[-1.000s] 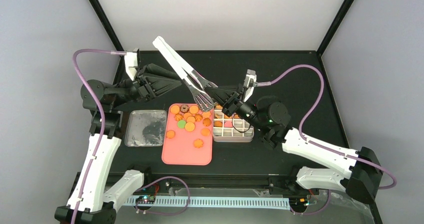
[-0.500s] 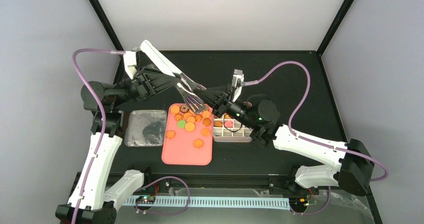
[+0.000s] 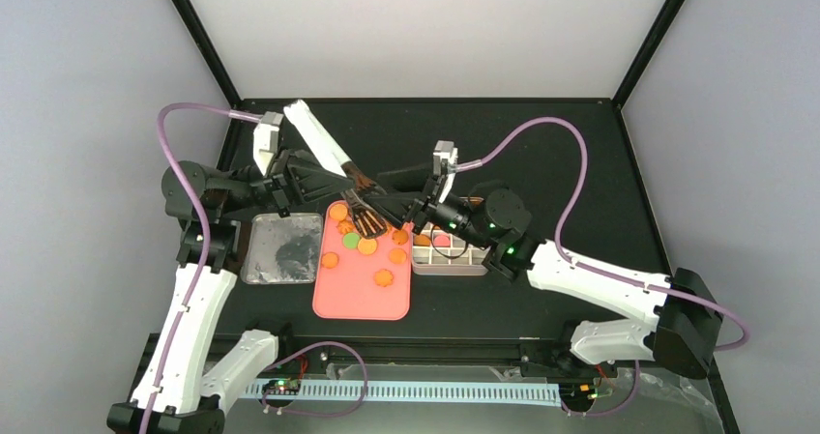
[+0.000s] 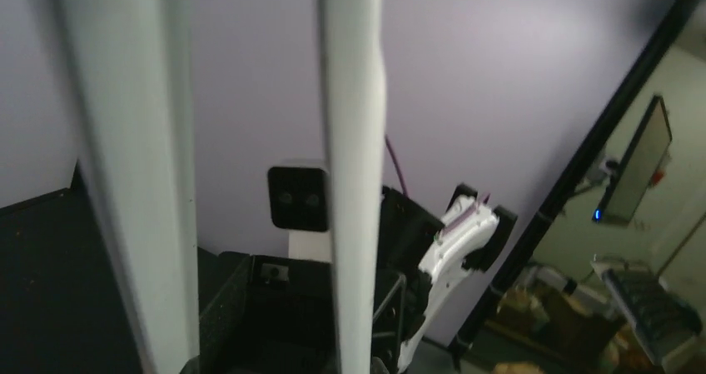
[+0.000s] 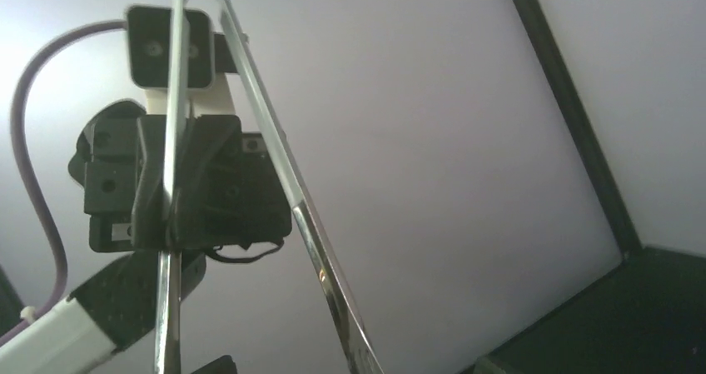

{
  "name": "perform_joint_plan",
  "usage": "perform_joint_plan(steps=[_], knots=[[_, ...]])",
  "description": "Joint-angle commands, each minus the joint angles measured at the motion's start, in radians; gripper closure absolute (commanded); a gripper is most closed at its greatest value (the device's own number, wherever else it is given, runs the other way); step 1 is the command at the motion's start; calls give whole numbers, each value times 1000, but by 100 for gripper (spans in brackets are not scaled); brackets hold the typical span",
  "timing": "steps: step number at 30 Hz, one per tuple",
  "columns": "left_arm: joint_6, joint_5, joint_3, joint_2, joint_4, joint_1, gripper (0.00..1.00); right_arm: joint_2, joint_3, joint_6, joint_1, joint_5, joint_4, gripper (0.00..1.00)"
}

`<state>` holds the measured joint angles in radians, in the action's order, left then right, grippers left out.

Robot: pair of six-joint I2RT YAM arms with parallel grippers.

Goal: Pack the cookies
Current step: Pass from the right arm to the left

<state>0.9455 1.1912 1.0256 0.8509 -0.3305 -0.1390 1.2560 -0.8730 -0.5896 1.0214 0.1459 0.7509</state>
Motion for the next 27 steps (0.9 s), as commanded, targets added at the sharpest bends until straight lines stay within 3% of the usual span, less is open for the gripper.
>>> perform_joint_plan(steps=[1, 5, 7, 14, 19, 22, 27], knots=[[-320, 162, 68, 10, 236, 4, 98, -53, -60, 146, -19, 103, -217, 19], [-734, 299, 159, 31, 704, 4, 98, -80, -112, 232, -106, 272, -434, 12], [-874, 315, 182, 38, 845, 4, 98, -91, -131, 274, -142, 355, -523, 10], [-1025, 189, 128, 23, 977, -19, 98, -85, -265, 411, -187, 501, -766, 8], [-1233, -13, 155, 76, 1234, -105, 98, 7, -420, 470, -186, 620, -919, 8], [-1355, -79, 174, 104, 1351, -127, 99, 43, -451, 489, -185, 708, -955, 8], [-1474, -144, 186, 128, 1455, -162, 98, 76, -442, 505, -187, 730, -962, 8]])
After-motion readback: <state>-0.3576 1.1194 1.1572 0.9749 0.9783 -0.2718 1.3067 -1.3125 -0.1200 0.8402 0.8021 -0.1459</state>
